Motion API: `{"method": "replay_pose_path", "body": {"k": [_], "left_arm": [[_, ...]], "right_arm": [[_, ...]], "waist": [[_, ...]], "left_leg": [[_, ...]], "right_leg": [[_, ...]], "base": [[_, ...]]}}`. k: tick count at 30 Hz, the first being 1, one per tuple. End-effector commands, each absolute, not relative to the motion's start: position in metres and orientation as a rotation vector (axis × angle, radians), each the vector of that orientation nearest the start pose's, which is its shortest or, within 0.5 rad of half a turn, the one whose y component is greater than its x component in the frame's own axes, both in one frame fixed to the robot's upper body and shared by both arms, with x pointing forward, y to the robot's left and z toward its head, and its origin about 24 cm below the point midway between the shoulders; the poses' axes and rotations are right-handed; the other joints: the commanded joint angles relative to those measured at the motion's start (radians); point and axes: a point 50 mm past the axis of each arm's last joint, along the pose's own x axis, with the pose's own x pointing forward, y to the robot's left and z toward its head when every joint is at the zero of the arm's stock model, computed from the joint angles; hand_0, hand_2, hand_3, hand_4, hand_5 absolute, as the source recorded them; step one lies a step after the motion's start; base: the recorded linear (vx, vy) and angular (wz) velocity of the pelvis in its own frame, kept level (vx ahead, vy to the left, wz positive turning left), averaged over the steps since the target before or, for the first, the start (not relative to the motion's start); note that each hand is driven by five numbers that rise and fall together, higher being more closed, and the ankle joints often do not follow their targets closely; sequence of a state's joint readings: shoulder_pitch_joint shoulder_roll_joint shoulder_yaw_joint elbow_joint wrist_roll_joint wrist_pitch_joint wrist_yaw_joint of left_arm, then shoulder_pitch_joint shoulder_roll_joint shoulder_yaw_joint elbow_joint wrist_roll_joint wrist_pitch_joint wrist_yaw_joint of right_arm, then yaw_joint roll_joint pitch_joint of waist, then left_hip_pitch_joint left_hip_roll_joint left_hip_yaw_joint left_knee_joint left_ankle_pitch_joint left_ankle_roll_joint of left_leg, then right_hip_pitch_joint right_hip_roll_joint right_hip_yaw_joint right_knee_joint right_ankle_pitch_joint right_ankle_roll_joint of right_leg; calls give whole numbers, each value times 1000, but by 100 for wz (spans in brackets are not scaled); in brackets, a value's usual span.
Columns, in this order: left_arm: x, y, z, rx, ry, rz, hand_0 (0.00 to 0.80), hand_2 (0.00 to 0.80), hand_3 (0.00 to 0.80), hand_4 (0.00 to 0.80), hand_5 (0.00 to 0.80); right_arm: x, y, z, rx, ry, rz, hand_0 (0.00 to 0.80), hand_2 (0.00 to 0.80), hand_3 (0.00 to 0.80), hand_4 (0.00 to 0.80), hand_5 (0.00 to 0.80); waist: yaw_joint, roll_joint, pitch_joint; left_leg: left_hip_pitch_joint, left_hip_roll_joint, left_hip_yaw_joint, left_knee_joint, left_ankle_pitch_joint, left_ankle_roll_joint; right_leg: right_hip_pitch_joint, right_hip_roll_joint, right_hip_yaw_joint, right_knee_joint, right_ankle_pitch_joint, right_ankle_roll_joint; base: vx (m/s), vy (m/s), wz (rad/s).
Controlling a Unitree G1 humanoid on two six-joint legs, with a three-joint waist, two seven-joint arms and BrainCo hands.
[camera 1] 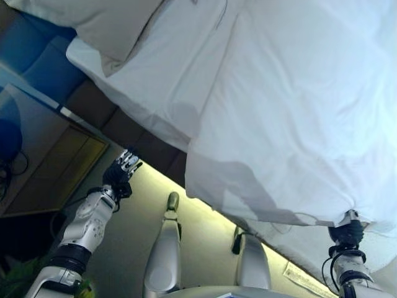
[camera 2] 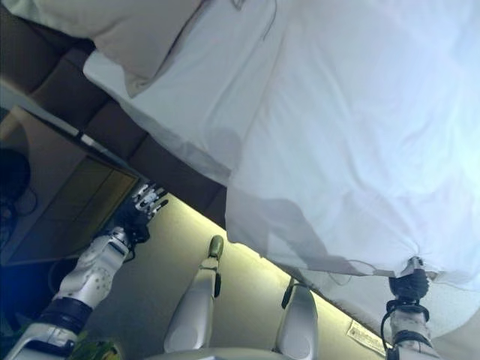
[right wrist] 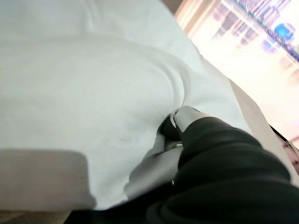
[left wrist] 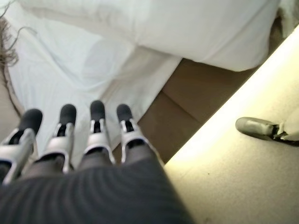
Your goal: Make the bed neatly
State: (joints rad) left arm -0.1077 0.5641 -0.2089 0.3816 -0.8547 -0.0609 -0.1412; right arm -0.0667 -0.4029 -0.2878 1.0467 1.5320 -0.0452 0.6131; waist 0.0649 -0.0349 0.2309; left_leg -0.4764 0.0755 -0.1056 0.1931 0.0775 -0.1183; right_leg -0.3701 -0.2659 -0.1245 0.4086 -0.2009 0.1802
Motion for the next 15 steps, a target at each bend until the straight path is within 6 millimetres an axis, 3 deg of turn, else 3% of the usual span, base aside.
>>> {"method": "replay_pose_path", "body": {"k": [1, 4, 7, 11, 15], "left_arm": [[266, 239, 10, -139, 217, -58, 0, 0, 0, 0, 0], [265, 220, 2, -36, 275, -118, 0, 0, 0, 0, 0], [259, 197, -9, -52, 337, -184, 0, 0, 0, 0, 0], [247, 171, -20, -188, 406, -249, 0, 0, 0, 0, 0], [239, 154, -28, -356, 488, -288, 0, 0, 0, 0, 0]], "right_arm": [[168, -321, -66, 1032, -4, -391, 800, 800, 800, 800, 800], [200, -304, -53, 1057, 34, -395, 800, 800, 800, 800, 800], [226, -268, -33, 1047, 68, -376, 800, 800, 800, 800, 800], [225, -228, -27, 1014, 125, -318, 800, 800, 800, 800, 800], [218, -218, -33, 996, 175, -286, 800, 800, 800, 800, 800]], "waist": [[-15, 2, -59], [4, 0, -97], [10, 7, -132], [-9, 12, -173], [-25, 13, -192]], "left_leg": [[109, 71, 6, 14, -87, 1], [200, 83, 9, -28, -93, 1], [290, 89, 14, -77, -94, 3], [374, 97, 35, -117, -96, 11], [420, 101, 48, -122, -105, 14]], "right_leg": [[-12, -23, 40, -248, 318, 52], [91, -32, 24, -302, 320, 58], [183, -36, 11, -343, 317, 61], [247, -37, 11, -365, 313, 65], [280, -39, 12, -358, 302, 64]], "base": [[182, 13, -18], [234, -2, -14], [220, 39, -3], [163, 49, -1], [112, 34, 0]]}}
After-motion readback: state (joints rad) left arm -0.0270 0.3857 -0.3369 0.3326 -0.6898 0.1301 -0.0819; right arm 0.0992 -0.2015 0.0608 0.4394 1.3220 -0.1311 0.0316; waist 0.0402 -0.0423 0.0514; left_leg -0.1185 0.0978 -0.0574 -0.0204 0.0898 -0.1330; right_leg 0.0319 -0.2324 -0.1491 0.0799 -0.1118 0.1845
